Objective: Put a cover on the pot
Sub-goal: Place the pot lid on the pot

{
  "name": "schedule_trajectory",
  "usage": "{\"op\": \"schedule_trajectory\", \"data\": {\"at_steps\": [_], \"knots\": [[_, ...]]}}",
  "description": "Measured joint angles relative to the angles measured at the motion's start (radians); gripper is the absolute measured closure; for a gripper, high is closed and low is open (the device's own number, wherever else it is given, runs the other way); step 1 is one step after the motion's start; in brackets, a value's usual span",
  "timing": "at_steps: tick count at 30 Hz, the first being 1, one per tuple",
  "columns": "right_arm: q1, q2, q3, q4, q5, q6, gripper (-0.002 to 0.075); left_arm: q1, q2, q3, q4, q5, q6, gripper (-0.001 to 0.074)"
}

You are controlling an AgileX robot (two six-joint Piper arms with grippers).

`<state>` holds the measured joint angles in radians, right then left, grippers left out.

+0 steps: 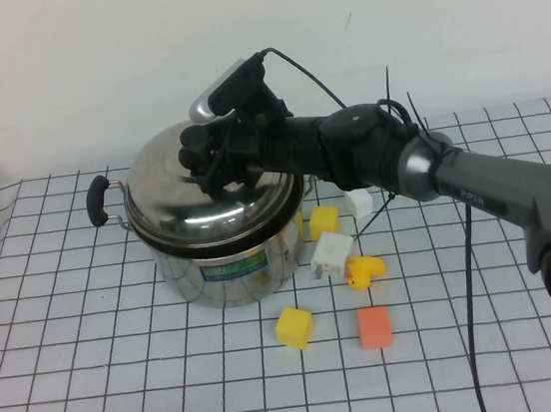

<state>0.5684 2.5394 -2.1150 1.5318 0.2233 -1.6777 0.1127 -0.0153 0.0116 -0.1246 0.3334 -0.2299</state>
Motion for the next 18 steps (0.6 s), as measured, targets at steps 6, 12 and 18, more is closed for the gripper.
{"op": "schedule_trajectory", "data": {"at_steps": [6,12,18], "knots": [[0.000,-0.003,0.000,0.000,0.000,-0.019,0.0375,0.000,0.000,0.000,0.000,0.000,0.000,0.0738],[0.000,-0.025,0.000,0.000,0.002,-0.033,0.0375,0.000,0.000,0.000,0.000,0.000,0.000,0.0738],[0.000,-0.031,0.000,0.000,0.016,-0.033,0.0375,0.000,0.000,0.000,0.000,0.000,0.000,0.0738]]}}
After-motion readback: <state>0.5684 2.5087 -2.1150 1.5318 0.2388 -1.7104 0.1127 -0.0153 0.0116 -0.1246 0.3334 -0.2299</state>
